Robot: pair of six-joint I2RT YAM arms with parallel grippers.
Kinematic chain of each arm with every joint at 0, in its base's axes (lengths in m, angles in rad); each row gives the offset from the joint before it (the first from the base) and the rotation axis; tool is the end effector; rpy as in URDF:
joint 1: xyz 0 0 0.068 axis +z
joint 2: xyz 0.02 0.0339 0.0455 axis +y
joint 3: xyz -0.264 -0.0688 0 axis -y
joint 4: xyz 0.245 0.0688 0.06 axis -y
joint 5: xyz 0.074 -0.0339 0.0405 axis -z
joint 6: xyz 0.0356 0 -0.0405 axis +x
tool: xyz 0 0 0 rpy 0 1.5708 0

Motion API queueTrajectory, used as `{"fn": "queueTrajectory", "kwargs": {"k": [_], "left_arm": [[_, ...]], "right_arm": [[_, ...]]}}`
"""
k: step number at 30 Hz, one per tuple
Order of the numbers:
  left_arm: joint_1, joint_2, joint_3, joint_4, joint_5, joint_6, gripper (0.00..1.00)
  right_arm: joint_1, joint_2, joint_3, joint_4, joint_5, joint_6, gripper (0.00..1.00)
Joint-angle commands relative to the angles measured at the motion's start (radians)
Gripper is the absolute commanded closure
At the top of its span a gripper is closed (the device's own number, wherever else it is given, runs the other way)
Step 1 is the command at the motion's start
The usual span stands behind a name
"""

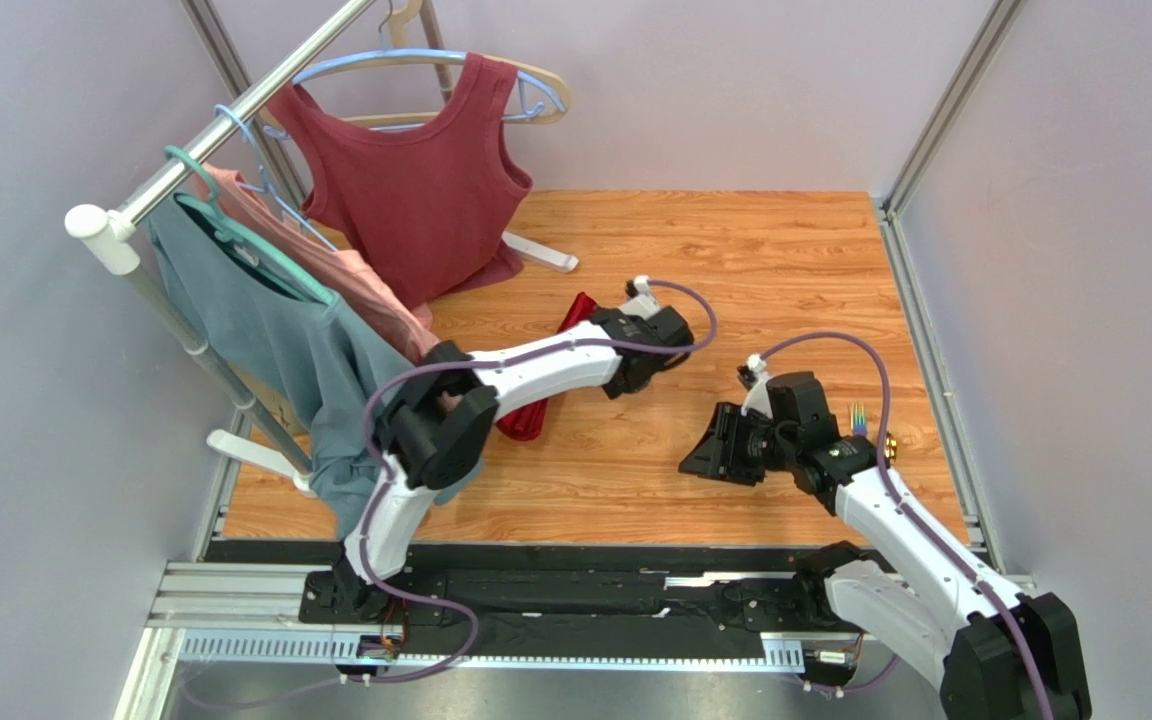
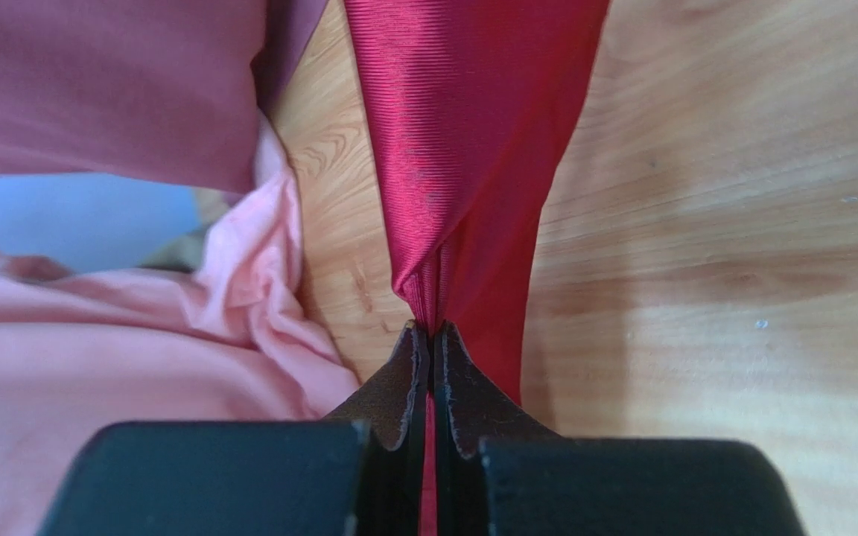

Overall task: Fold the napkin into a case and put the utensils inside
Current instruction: Turn over the smaller rectangle-folded napkin at the center of the board.

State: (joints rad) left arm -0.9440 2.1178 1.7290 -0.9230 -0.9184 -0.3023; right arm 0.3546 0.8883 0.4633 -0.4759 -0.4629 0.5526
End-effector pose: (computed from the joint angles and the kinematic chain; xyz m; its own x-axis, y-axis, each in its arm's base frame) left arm 0.2759 -0.3327 0.2092 -0.6521 0.5923 -0.4732 0.1866 0.7304 0.6570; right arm 0.1512 0.0729 0.1890 -0.9253 0.1582 -0.3448 -0.0999 0.7751 0.6239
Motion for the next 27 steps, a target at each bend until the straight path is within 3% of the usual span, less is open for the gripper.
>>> {"fn": "queueTrajectory", "kwargs": {"k": [1, 11, 12, 15, 21, 23, 26, 27], "left_arm": [[-0.059, 0.134, 0.084, -0.094, -0.261, 0.037, 1.00], [-0.154, 0.220, 0.156, -0.139, -0.298, -0.079, 1.00], [-0.162, 0.219, 0.153, -0.143, -0.295, -0.092, 0.96], [-0.190, 0.211, 0.147, -0.142, -0.243, -0.112, 0.72], [-0.226, 0.195, 0.133, -0.111, -0.133, -0.109, 0.47], [-0.237, 0.156, 0.129, -0.116, -0.085, -0.126, 0.44], [-0.246, 0.021, 0.034, -0.013, 0.102, -0.098, 0.43], [-0.243, -0.020, 0.006, 0.050, 0.221, -0.097, 0.43]], "right_arm": [[-0.005, 0.011, 0.038, 0.005, 0.020, 0.003, 0.57], [-0.006, 0.006, 0.020, 0.003, 0.043, 0.012, 0.57], [-0.009, 0.001, 0.018, -0.003, 0.050, 0.015, 0.57], [-0.016, -0.035, 0.009, -0.029, 0.084, 0.032, 0.57], [-0.037, -0.117, 0.005, -0.121, 0.204, 0.118, 0.57], [-0.039, -0.167, 0.001, -0.150, 0.257, 0.151, 0.57], [-0.051, -0.229, 0.005, -0.179, 0.317, 0.187, 0.57], [-0.055, -0.239, 0.006, -0.185, 0.334, 0.194, 0.57]]}}
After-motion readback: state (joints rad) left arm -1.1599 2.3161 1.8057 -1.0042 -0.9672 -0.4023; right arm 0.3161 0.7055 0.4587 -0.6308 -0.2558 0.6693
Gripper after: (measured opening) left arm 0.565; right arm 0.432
